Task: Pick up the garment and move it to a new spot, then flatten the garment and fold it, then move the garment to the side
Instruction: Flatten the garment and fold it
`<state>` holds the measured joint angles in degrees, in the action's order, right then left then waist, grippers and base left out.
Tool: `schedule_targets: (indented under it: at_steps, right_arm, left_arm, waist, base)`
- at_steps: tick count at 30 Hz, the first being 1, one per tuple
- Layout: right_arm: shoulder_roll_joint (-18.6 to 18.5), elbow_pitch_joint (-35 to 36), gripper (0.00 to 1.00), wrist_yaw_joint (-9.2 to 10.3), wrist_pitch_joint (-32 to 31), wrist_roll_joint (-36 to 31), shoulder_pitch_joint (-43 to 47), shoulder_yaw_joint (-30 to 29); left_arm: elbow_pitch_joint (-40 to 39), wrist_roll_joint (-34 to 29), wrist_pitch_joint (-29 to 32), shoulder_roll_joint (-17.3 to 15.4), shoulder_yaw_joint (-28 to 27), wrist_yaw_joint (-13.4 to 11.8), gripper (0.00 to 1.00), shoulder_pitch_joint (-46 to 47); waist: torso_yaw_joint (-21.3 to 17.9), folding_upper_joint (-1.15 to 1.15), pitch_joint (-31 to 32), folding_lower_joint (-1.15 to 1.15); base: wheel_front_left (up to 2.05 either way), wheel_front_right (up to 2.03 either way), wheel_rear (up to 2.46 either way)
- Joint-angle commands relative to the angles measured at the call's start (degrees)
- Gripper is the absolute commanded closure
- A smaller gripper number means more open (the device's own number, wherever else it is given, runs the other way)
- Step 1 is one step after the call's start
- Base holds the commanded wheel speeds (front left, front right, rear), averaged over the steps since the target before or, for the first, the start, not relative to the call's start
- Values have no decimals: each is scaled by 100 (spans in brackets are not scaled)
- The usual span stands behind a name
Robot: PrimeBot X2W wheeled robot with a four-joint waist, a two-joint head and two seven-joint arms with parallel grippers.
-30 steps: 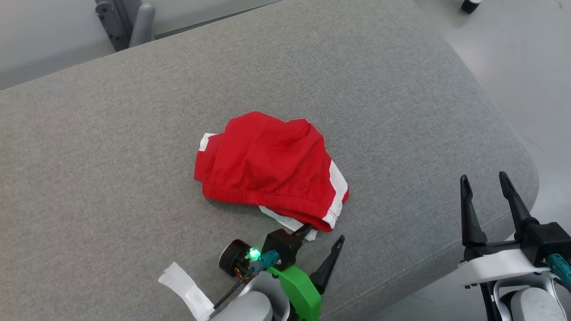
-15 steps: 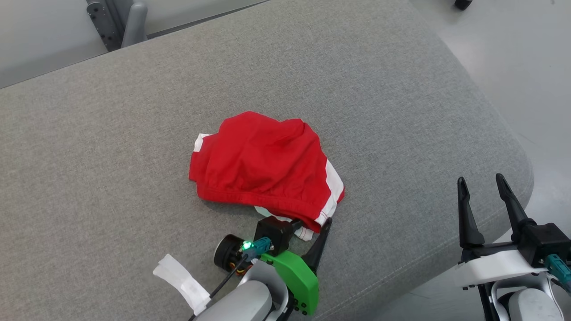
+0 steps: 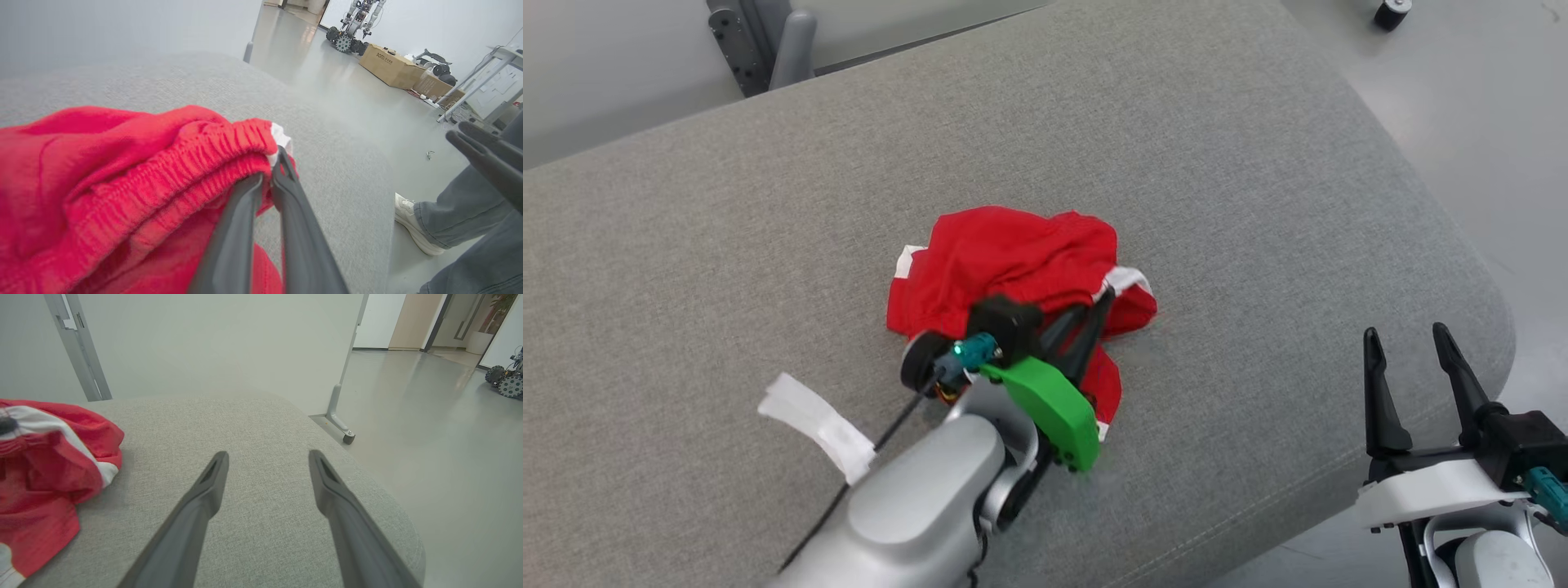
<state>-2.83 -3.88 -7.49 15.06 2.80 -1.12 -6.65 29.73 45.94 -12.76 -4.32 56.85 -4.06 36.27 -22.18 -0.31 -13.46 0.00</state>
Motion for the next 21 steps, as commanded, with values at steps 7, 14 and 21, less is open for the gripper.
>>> schedule_targets:
  at_steps: [7,14,21]
  right_arm:
    - [-12,-99,0,0,18,199,-99,207]
    - [-13,-182,0,0,18,348,-102,238]
    - [-13,-251,0,0,18,400,-22,253]
  left_arm:
    - [-451,62,561,-435,-455,-32,100,1230]
    - [-795,70,981,-605,-632,1,100,1995]
    - [-1293,389,989,-760,-1011,-1,100,2017]
  waist:
    - [-16,31,129,0]
    - [-104,31,222,0]
    - [-103,31,324,0]
  base:
    - [0,0,0]
    - [0,0,0]
    - [0,0,0]
